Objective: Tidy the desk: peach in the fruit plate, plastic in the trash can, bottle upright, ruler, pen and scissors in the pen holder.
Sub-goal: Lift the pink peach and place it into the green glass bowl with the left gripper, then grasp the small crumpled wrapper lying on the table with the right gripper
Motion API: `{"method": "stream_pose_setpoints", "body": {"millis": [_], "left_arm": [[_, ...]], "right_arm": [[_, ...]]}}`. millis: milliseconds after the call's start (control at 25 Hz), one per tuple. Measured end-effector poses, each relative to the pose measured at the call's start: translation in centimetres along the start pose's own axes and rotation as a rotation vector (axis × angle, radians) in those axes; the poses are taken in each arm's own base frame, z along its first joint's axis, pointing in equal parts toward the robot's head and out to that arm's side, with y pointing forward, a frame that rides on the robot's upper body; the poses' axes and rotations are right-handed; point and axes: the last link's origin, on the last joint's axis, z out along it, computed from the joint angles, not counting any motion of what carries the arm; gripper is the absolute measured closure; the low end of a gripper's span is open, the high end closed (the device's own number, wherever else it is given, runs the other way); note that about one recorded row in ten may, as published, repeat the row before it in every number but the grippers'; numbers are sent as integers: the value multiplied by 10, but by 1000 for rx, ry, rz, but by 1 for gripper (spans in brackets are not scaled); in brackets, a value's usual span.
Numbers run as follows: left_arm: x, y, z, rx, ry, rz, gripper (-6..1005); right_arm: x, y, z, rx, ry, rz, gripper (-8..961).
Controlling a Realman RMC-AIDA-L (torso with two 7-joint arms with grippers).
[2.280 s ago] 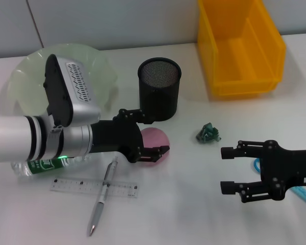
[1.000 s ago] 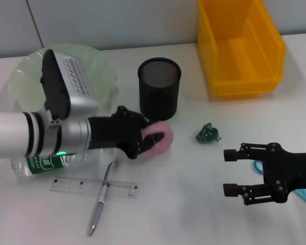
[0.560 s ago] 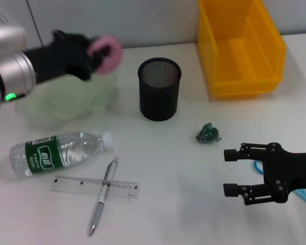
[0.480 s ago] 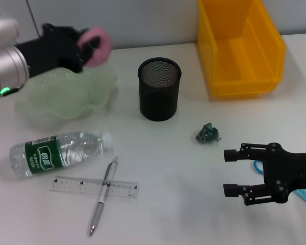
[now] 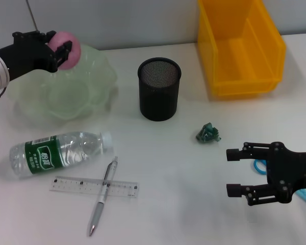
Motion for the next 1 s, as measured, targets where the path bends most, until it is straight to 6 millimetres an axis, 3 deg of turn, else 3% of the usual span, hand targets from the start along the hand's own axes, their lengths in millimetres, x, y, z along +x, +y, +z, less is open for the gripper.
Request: {"method": "stream_pose_setpoints", "body": {"millis": [280,520,640,840,1000], "left_arm": [[-4,3,-2,-17,-4,-5,486],[-4,3,-3,-17,-4,-5,372],[1,11,-18,-96,34,11,161],[2,46,-35,-329,84,17,163],[-18,78,-49,-502,112,-5,164]], "right_arm": [[-1,-1,-1,8,-8,4,128],[-2,-2,-3,26,-19,5,128],[-6,-5,-12,75,-31,24,128],[-19,-18,-40,217,-47,66,128],[-48,-34,-60,332,55,149,128]]}}
